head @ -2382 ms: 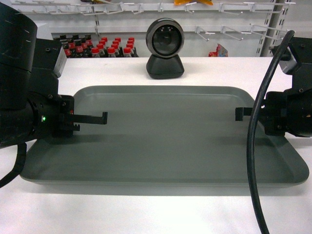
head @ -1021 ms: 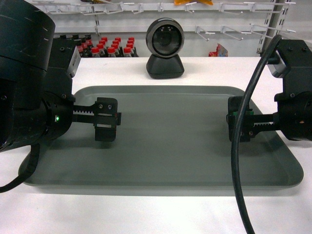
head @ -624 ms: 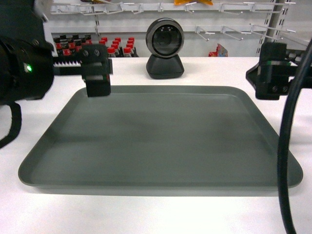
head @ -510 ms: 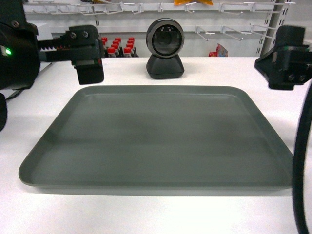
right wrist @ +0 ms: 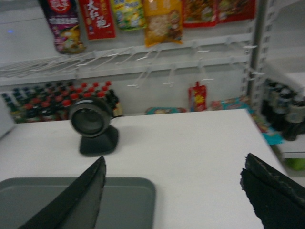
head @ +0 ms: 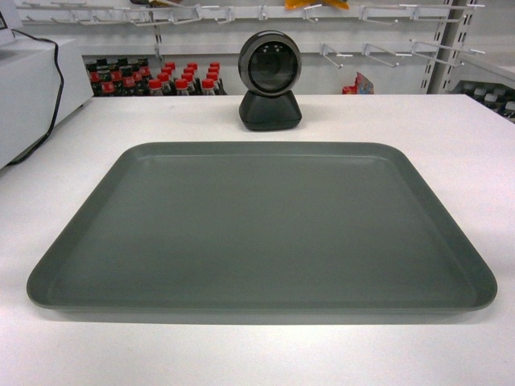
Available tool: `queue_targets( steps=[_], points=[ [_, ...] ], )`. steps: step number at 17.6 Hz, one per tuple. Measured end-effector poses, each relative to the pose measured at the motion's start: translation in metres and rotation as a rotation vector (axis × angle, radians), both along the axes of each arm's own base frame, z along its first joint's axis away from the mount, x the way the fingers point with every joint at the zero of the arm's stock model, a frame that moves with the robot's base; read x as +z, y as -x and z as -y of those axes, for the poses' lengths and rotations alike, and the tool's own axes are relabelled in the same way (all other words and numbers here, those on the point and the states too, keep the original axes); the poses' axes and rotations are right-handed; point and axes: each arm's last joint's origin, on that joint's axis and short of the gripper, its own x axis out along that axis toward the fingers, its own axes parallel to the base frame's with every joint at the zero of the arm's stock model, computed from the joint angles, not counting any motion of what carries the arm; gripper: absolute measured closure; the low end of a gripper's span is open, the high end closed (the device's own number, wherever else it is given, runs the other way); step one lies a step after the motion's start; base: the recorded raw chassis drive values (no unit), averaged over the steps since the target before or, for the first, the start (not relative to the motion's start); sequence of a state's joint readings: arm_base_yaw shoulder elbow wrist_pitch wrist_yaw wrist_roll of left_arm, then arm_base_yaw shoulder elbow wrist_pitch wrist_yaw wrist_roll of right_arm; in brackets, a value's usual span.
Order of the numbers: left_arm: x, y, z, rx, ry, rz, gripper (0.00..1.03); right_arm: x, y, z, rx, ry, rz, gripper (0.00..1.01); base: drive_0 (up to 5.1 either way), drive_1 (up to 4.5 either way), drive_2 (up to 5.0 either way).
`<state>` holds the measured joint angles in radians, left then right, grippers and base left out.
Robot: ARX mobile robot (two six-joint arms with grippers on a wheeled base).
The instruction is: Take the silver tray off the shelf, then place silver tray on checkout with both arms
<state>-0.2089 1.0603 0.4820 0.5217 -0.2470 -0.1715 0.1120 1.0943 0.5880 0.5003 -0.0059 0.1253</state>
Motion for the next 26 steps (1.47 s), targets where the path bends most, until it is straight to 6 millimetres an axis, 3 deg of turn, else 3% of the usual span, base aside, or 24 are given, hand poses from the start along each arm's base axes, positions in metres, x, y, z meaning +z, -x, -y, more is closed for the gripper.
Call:
queue_targets(
  steps=[1,3,4,5,8,9,13,22,26],
  points=[
    [-0.005,0.009,-0.004,-0.026,-0.045,0.036,0.31,-0.005,0.008,0.002,-0.058,0.039,0.017,0.22,0.0,0.00,0.0],
    [-0.018,0.025,-0.015,-0.030,-0.115,0.058,0.55,-0.025,0.031,0.009,-0.115,0.094,0.023,0.46,0.0,0.00,0.0],
    [-0.024,0.031,-0.017,-0.036,-0.125,0.053,0.63,-0.032,0.037,0.011,-0.121,0.100,0.021,0.55,0.0,0.00,0.0],
    [-0.026,0.032,-0.017,-0.037,-0.128,0.051,0.65,-0.033,0.038,0.012,-0.124,0.102,0.023,0.57,0.0,0.00,0.0],
    [-0.042,0.050,-0.025,-0.037,-0.141,0.047,0.98,-0.056,0.058,0.018,-0.108,0.119,0.004,0.89,0.0,0.00,0.0],
    [-0.045,0.054,-0.027,-0.036,-0.144,0.050,1.01,-0.060,0.063,0.024,-0.108,0.119,0.009,0.98,0.0,0.00,0.0],
    [-0.058,0.071,-0.041,-0.026,-0.145,0.043,1.01,-0.076,0.081,0.027,-0.119,0.122,0.008,0.99,0.0,0.00,0.0],
    [-0.076,0.095,-0.040,-0.042,-0.145,0.058,1.01,-0.094,0.109,0.027,-0.118,0.122,0.011,0.99,0.0,0.00,0.0],
    [-0.075,0.102,-0.040,-0.042,-0.145,0.069,1.01,-0.101,0.115,0.027,-0.118,0.122,0.017,0.99,0.0,0.00,0.0]
  ],
)
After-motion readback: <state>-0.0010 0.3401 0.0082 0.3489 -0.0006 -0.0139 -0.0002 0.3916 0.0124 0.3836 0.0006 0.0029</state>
